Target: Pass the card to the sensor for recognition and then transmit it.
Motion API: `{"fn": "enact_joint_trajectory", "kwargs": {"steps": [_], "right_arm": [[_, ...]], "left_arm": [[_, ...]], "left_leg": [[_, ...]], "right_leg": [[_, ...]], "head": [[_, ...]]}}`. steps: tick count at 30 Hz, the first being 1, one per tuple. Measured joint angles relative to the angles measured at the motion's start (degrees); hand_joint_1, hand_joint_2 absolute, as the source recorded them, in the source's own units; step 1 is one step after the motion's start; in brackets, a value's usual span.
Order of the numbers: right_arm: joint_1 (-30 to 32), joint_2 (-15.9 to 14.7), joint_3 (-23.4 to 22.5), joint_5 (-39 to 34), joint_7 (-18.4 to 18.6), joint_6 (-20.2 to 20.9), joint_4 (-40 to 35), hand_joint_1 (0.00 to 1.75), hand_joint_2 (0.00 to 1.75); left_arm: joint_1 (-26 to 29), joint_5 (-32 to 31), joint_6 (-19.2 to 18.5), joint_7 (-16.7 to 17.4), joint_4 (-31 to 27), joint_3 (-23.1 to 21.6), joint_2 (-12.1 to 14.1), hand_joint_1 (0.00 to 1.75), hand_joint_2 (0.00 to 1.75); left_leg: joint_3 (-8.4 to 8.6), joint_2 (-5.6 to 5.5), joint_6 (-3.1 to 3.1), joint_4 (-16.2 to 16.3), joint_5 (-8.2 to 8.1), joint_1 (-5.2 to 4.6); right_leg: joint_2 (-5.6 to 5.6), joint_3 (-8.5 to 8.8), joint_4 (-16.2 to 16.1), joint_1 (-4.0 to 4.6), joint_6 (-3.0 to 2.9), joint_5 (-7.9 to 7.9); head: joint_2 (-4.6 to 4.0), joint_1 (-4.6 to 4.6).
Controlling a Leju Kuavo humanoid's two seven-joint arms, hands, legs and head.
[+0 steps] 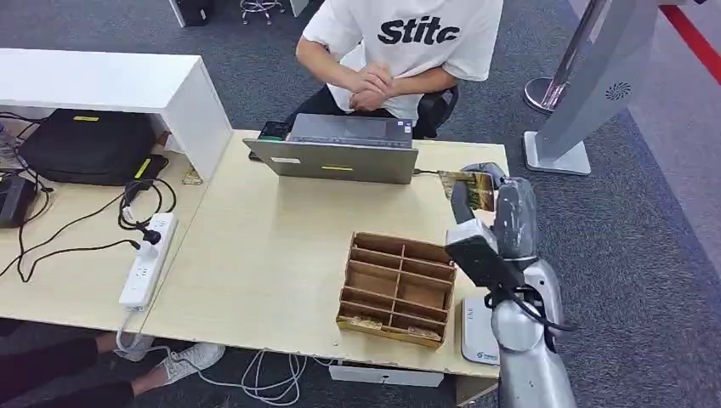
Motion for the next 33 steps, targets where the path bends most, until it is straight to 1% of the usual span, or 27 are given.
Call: {"fn": "enact_joint_trajectory", "kwargs": {"steps": [4, 6, 10, 13, 17, 19, 22, 27, 33], "right_arm": [[7.5, -1.7, 0.2, -3.3, -2.7, -1.4, -4.3, 1.75, 1.75], [10.4, -2.6, 0.2, -4.8, -3.5, -1.5, -5.4, 1.75, 1.75], [14.8, -3.6, -1.1, -11.5, -4.1, 2.4, -4.9, 1.75, 1.75], [16.5, -3.9, -3.2, -12.8, -4.9, 3.1, -3.4, 1.75, 1.75], [18.3, -4.2, -5.7, -12.5, -4.8, 3.8, -1.4, 1.75, 1.75], [18.7, -4.2, -6.6, -11.3, -3.8, 4.1, -0.5, 1.75, 1.75], [18.7, -4.2, -8.0, -10.9, -1.3, 5.8, 2.0, 1.75, 1.75], [17.8, -4.2, -9.4, -10.9, 0.2, 6.9, 6.4, 1.75, 1.75], [16.5, -4.2, -10.5, -9.6, 2.2, 7.0, 11.6, 1.75, 1.75]], "left_arm": [[0.1, 1.0, 0.5, 0.0, 0.0, 0.9, -0.3, 0.00, 1.75], [0.2, 1.6, 0.8, 0.1, 0.0, 1.4, -0.4, 0.00, 1.75], [0.2, 2.3, 0.9, 0.6, 0.0, 2.4, -0.6, 0.00, 1.75], [0.2, 2.5, 1.0, 0.6, 0.0, 2.8, -0.7, 0.00, 1.75], [0.2, 2.7, 1.4, 0.7, 0.0, 3.3, -0.9, 0.00, 1.75], [0.2, 2.9, 1.4, 0.7, 0.0, 3.6, -0.9, 0.00, 1.75], [0.2, 2.9, 1.0, 0.7, 0.0, 3.7, -1.0, 0.00, 1.75], [0.2, 2.9, 0.8, 0.7, 0.0, 3.9, -0.9, 0.00, 1.75], [0.2, 2.9, 0.7, 0.7, 0.0, 4.0, -0.9, 0.00, 1.75]], "left_leg": [[-0.04, 0.00, 0.00, 0.0, -0.04, 0.00], [-0.04, 0.00, 0.00, 0.0, -0.04, 0.00], [-0.05, 0.00, 0.00, 0.0, -0.04, 0.00], [-0.04, 0.00, 0.00, 0.0, -0.04, 0.00], [-0.05, 0.00, 0.00, 0.0, -0.04, 0.00], [-0.04, 0.01, 0.00, 0.0, -0.04, 0.00], [-0.05, 0.02, 0.00, 0.0, -0.04, 0.00], [-0.05, 0.02, 0.00, 0.0, -0.04, 0.00], [-0.05, 0.02, 0.00, 0.0, -0.03, 0.00]], "right_leg": [[0.00, -0.01, 0.0, 0.00, 0.00, 0.00], [0.01, -0.02, 0.0, 0.00, 0.00, 0.00], [0.01, -0.02, 0.0, 0.00, 0.00, 0.00], [0.01, -0.02, 0.0, 0.00, 0.00, 0.00], [0.01, -0.02, 0.0, 0.00, 0.00, 0.00], [0.02, -0.02, 0.0, 0.00, 0.00, 0.00], [0.02, -0.02, 0.0, 0.00, 0.00, 0.00], [0.02, -0.02, 0.0, 0.00, 0.00, 0.00], [0.02, -0.02, 0.0, 0.00, 0.00, 0.00]], "head": [[0.00, 0.02], [0.00, 0.00], [0.00, 0.00], [0.00, 0.00], [0.00, 0.00], [0.00, 0.00], [0.00, 0.02], [0.00, 0.00], [0.00, 0.00]]}}
